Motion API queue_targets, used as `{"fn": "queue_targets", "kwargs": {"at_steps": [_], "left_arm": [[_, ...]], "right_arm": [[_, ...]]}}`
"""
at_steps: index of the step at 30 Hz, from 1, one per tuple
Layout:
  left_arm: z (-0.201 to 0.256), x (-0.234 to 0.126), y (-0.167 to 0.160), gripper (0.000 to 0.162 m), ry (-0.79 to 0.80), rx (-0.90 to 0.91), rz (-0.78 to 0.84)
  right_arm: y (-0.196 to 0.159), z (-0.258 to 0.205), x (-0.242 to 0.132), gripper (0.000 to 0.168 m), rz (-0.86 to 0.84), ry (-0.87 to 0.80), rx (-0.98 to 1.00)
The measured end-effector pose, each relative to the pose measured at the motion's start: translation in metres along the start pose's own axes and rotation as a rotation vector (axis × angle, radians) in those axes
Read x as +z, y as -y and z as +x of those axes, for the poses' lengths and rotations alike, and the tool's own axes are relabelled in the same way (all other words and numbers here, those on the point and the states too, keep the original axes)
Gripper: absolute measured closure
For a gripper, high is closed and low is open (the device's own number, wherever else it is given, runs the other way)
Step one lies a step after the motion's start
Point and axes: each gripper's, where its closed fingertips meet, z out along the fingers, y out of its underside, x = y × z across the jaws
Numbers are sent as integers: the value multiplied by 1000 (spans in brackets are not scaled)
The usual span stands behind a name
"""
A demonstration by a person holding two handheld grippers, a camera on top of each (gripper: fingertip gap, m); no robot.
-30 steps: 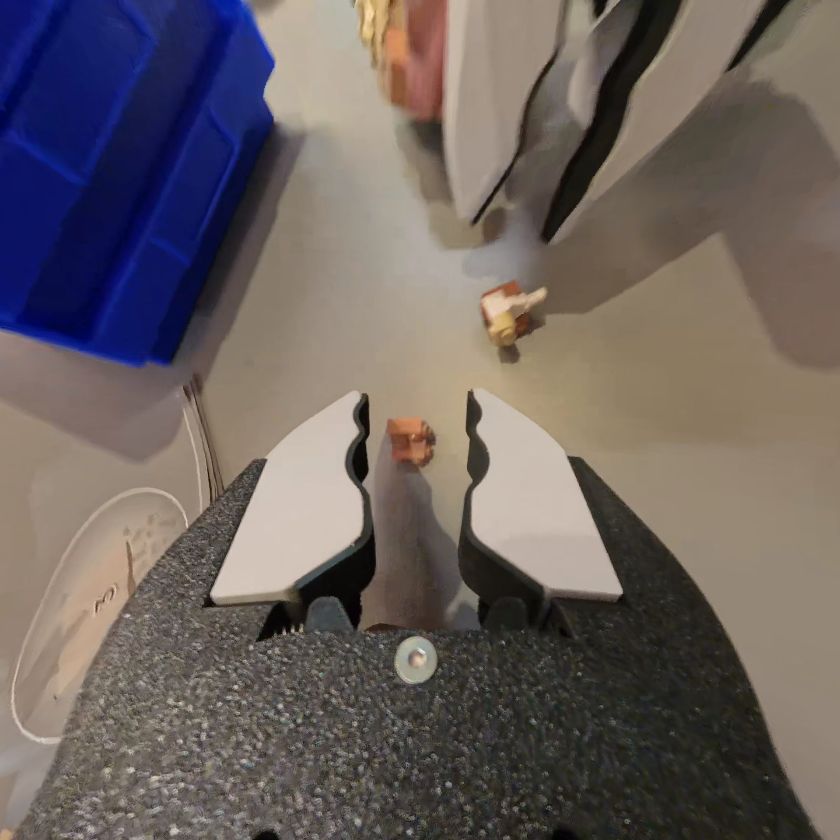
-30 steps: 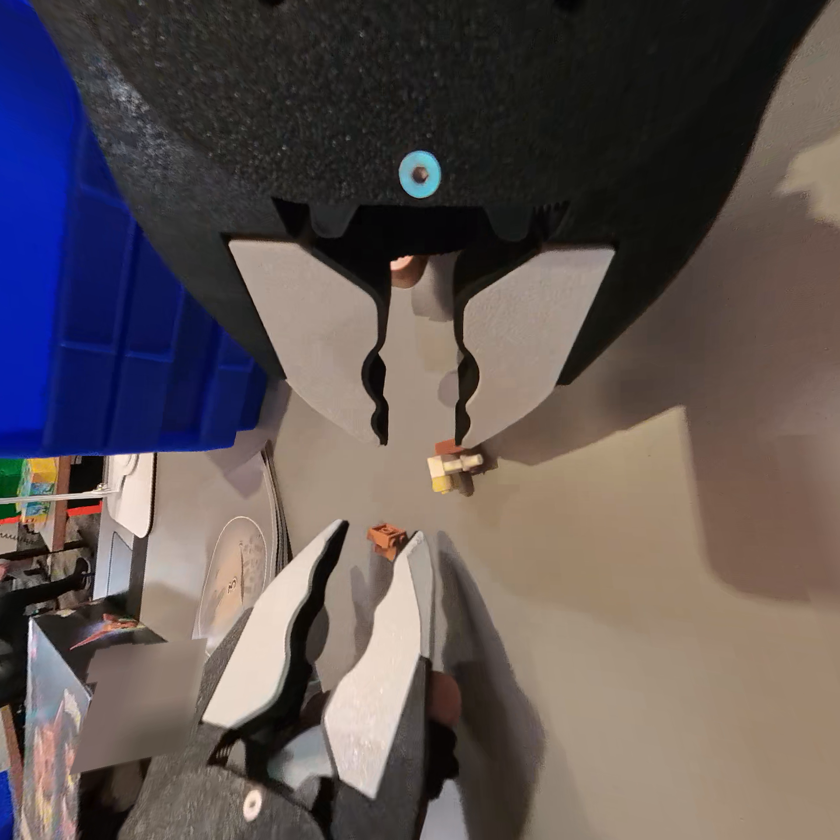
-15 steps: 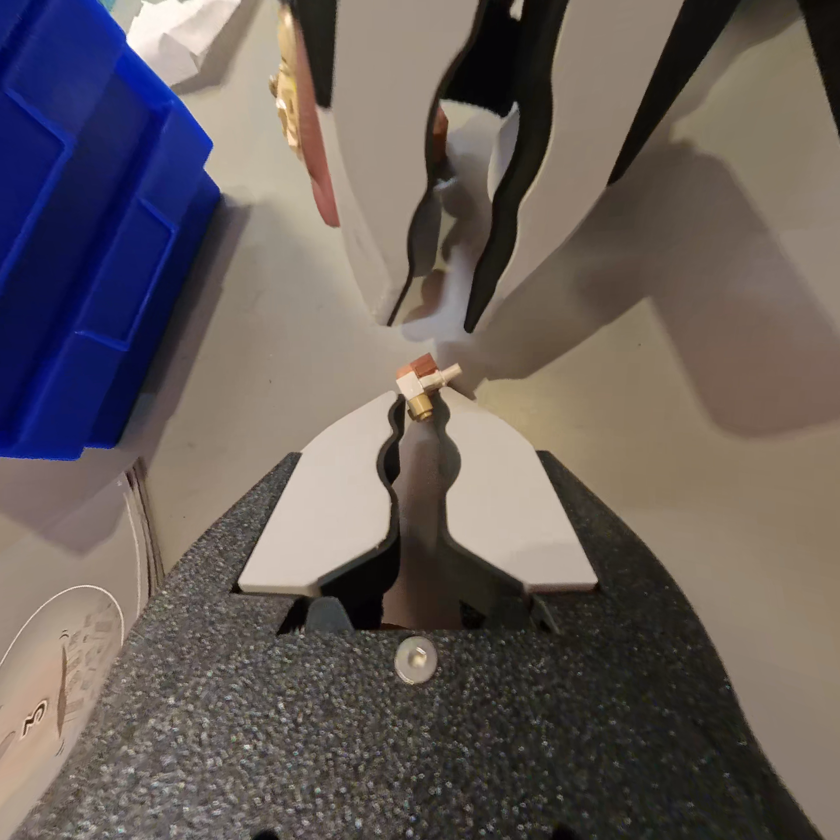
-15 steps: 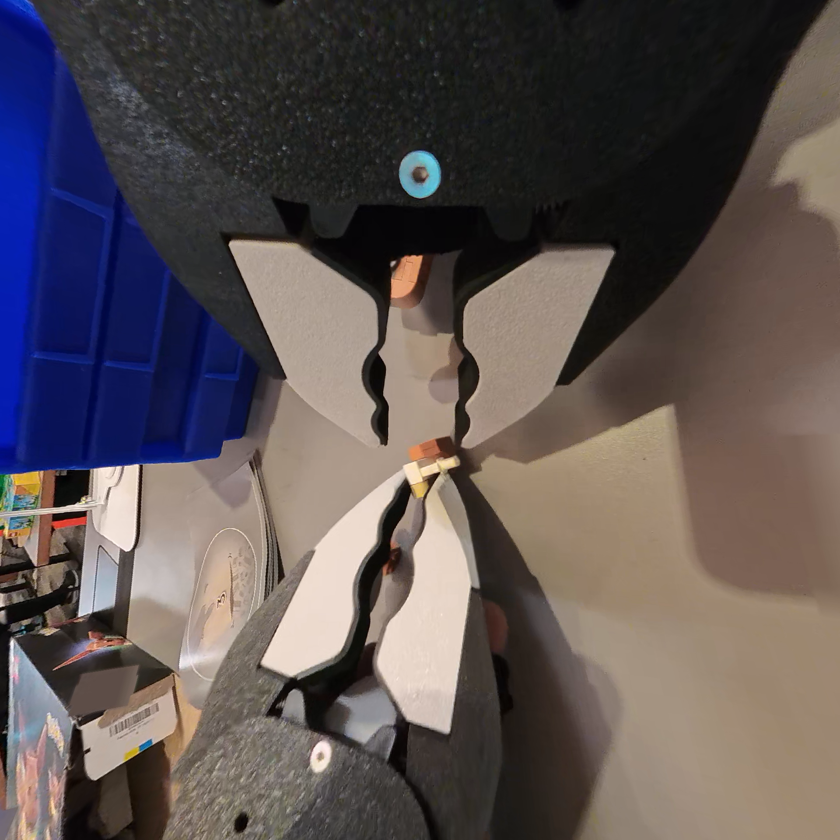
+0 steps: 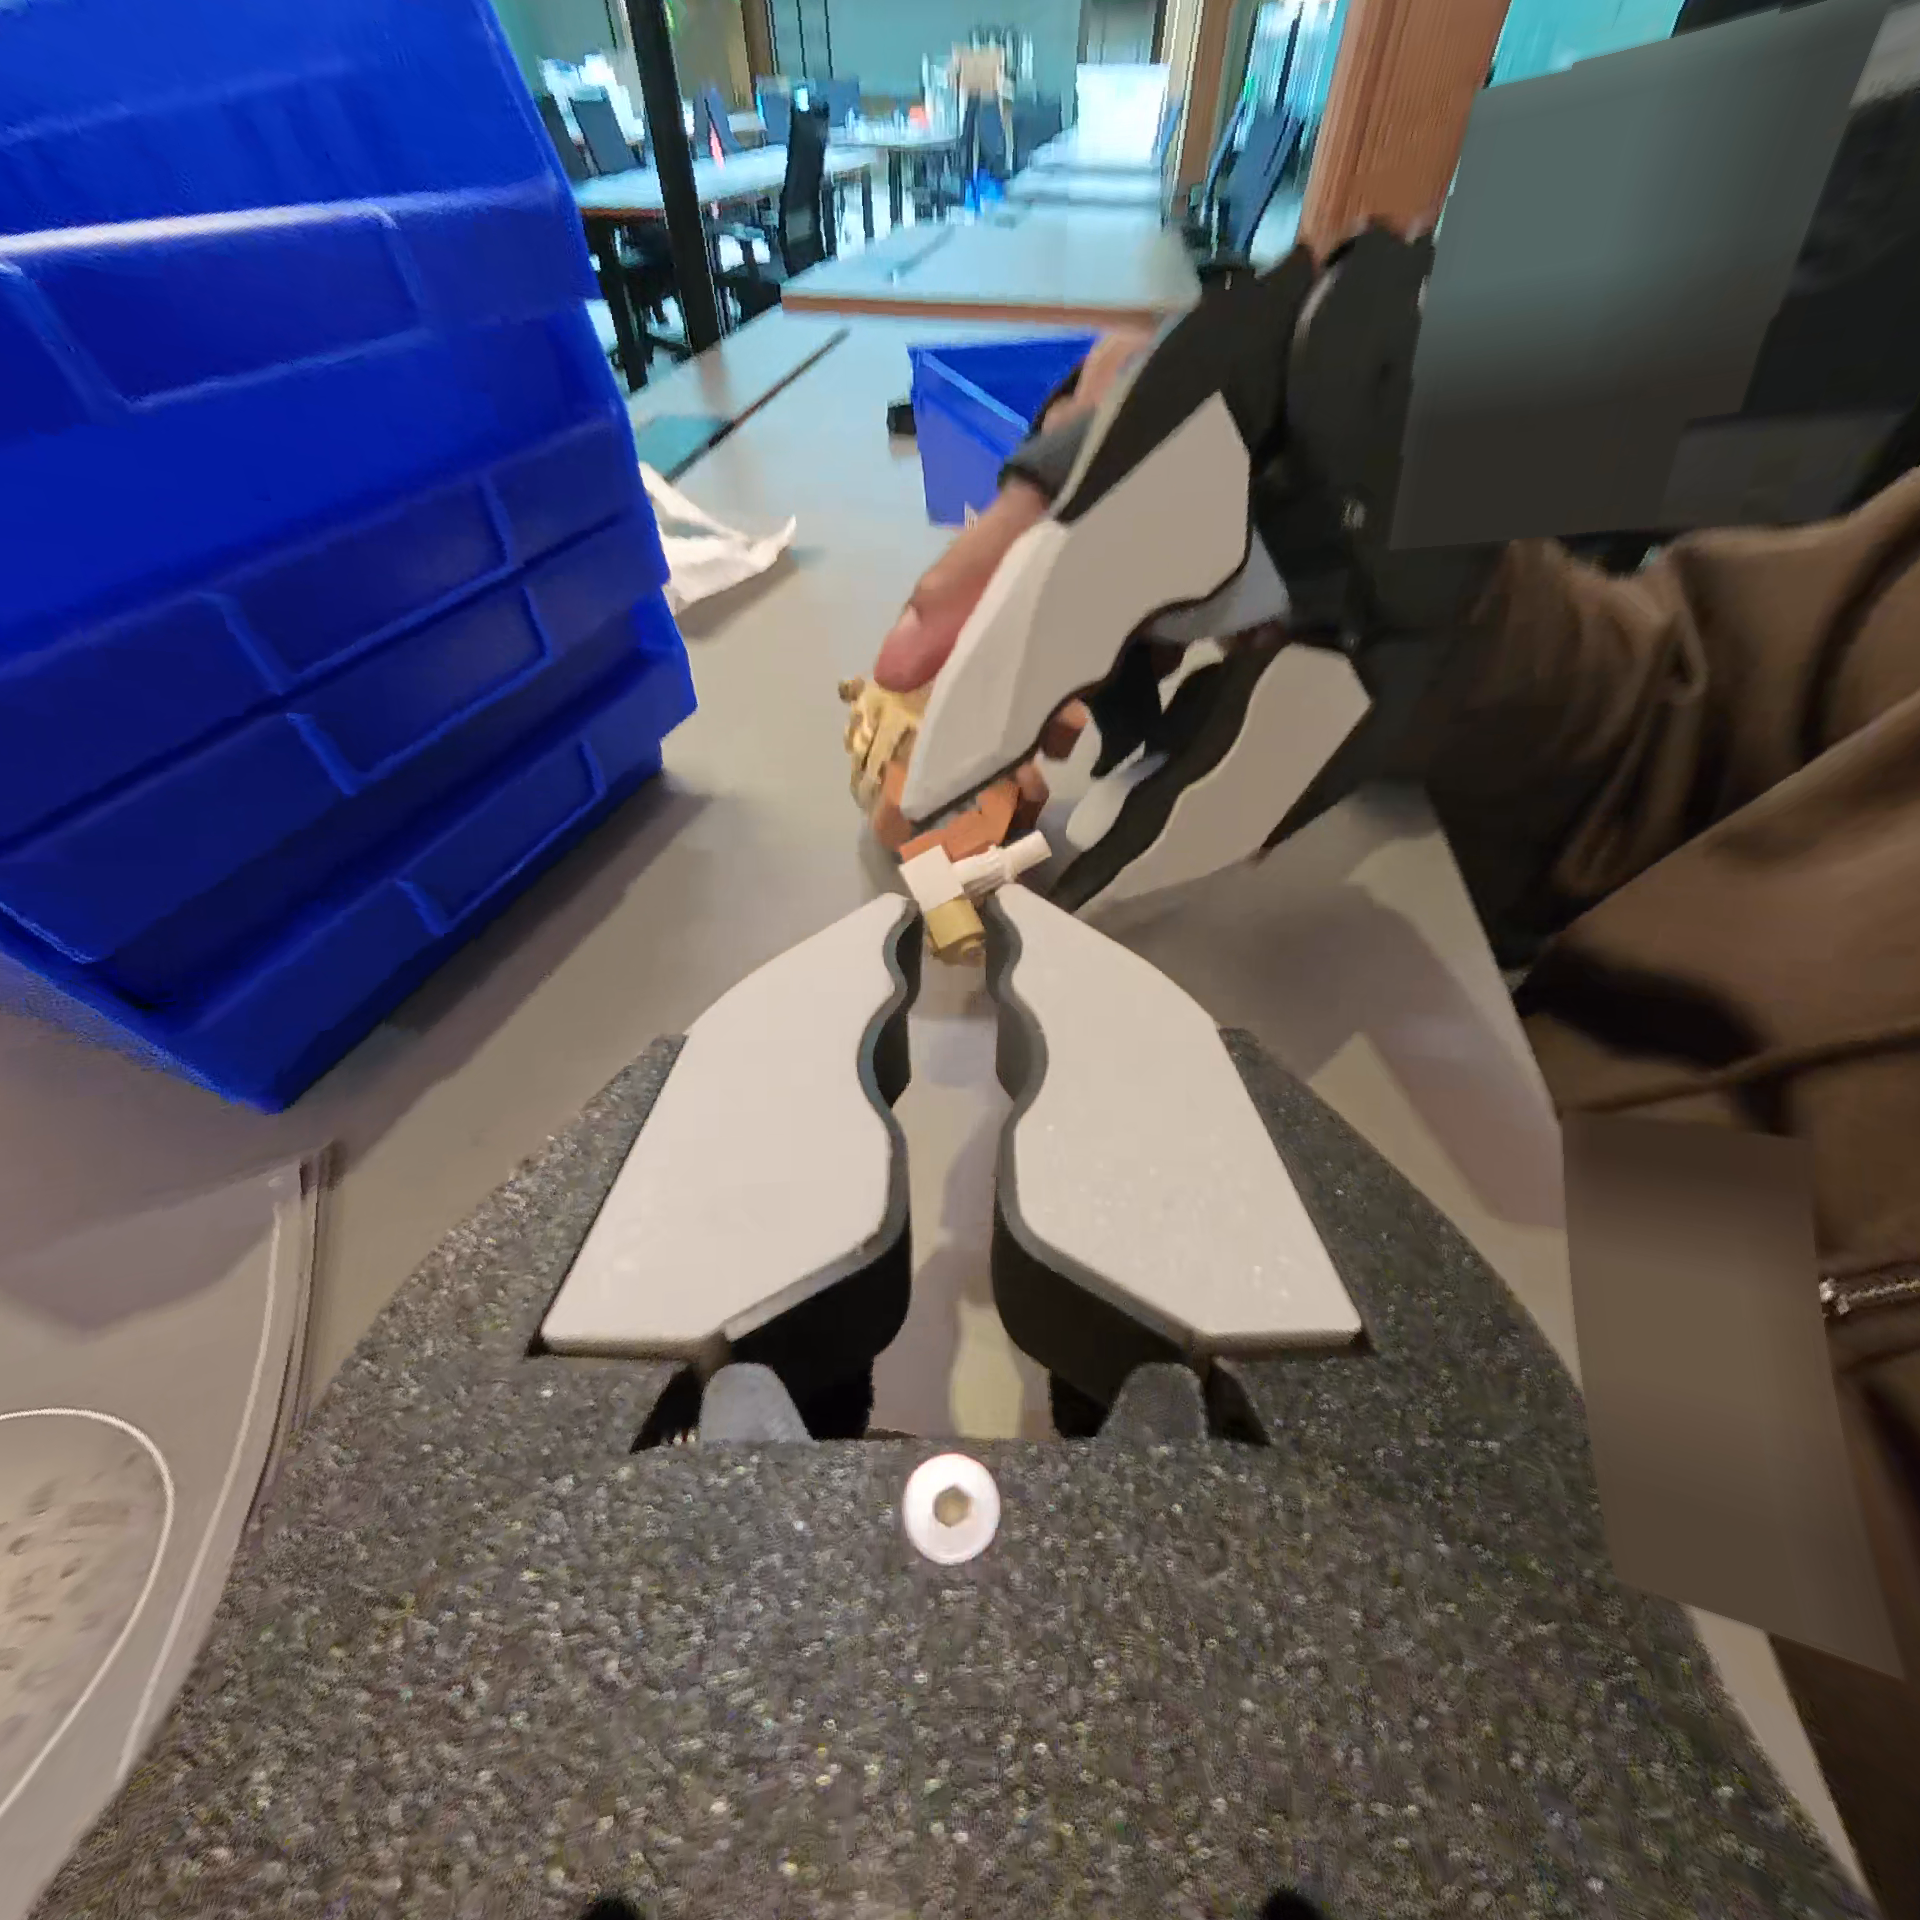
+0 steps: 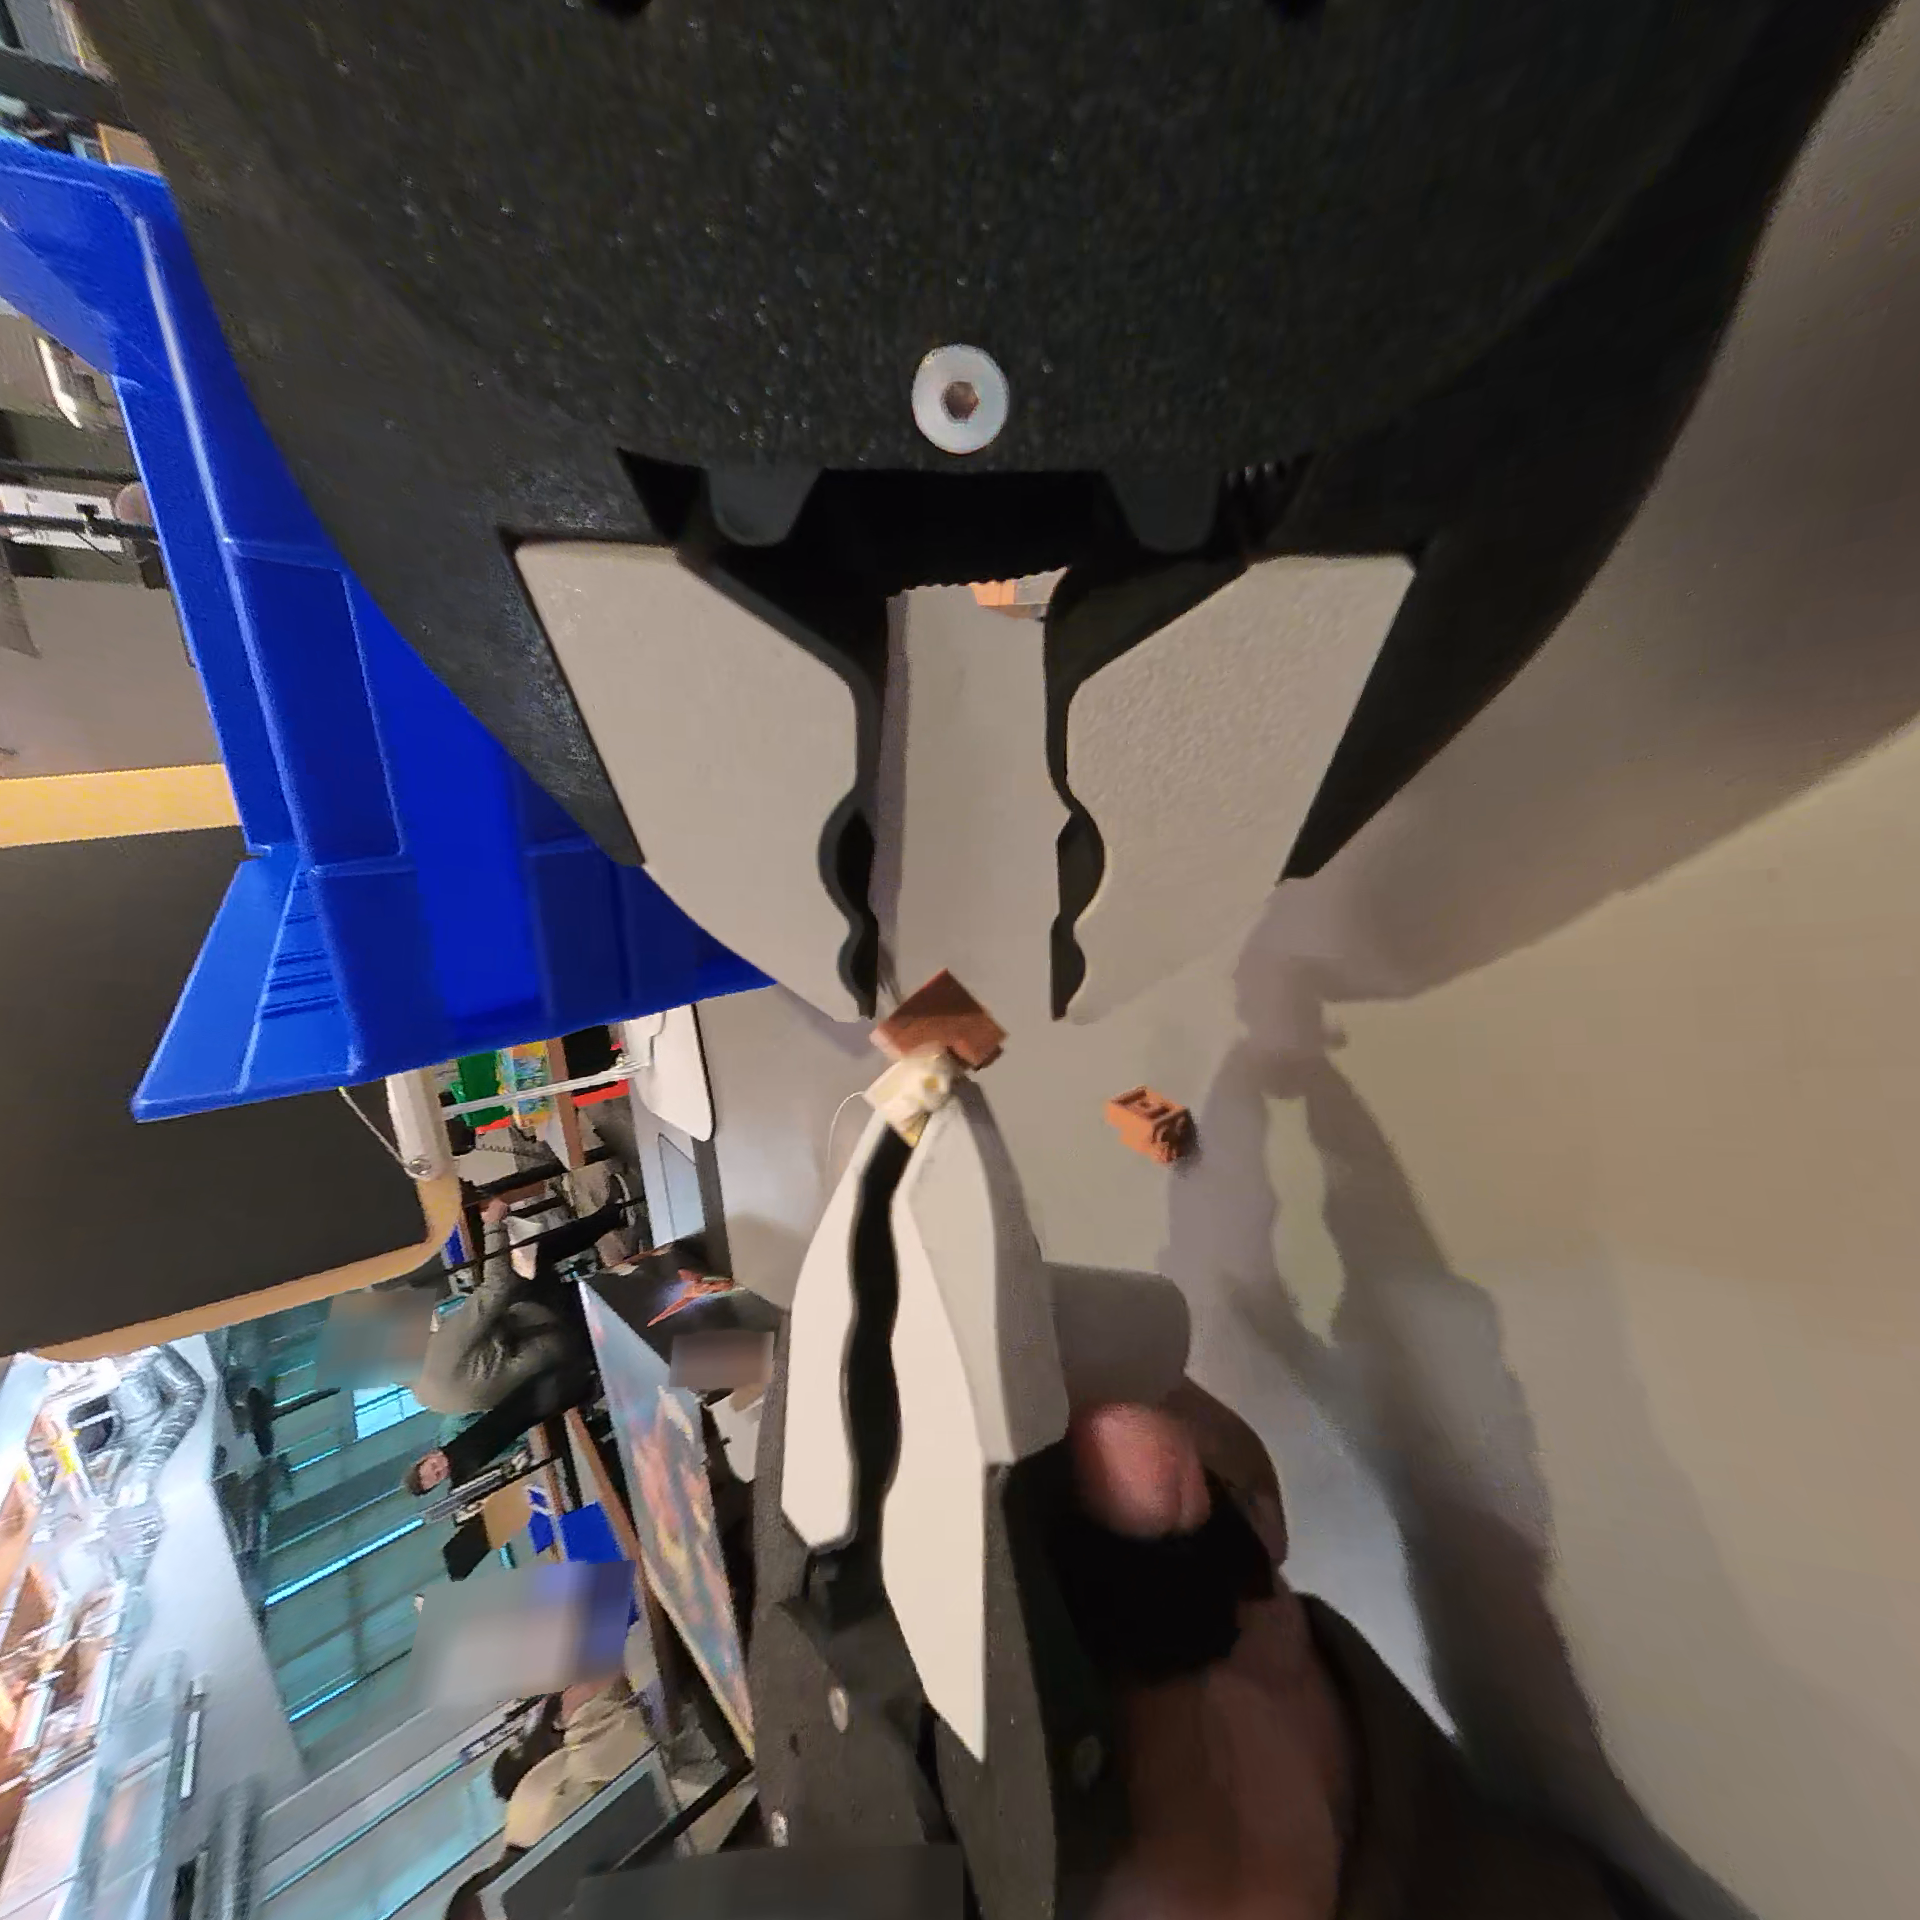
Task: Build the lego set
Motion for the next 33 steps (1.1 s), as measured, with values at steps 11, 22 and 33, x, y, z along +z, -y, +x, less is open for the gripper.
{"fn": "queue_targets", "kwargs": {"at_steps": [11, 22, 33], "left_arm": [[0, -5, 16, 151, -1, -17, 114], [-7, -2, 16, 125, 112, 86, 85], [-6, 4, 14, 132, 185, 154, 48]], "right_arm": [[12, 20, 3, 145, 38, -158, 61], [8, 32, 4, 146, -71, -356, -204], [9, 27, 9, 146, -155, -437, -452]]}}
